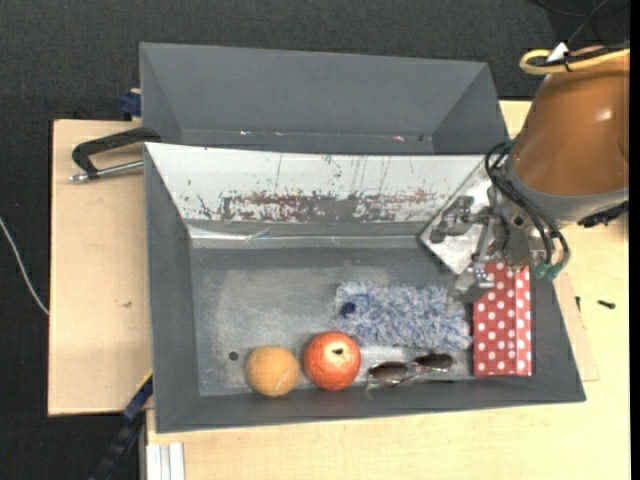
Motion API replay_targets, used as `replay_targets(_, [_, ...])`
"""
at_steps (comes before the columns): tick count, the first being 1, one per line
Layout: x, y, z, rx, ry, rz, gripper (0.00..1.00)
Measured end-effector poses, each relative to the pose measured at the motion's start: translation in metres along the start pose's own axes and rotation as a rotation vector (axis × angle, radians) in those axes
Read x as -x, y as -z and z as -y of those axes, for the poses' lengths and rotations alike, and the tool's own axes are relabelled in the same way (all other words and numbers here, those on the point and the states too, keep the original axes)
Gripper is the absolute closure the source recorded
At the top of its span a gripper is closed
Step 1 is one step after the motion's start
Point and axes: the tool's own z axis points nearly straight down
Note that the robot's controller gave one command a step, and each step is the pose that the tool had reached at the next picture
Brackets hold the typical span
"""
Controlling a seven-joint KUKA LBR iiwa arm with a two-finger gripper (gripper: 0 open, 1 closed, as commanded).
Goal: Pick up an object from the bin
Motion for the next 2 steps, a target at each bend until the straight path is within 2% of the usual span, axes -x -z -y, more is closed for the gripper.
replay_targets(1, [0.017, -0.08, -0.012, 0.001, -0.039, 0.003, 0.0])
replay_targets(2, [0.022, -0.119, -0.018, 0.002, -0.104, -0.007, 0.0])
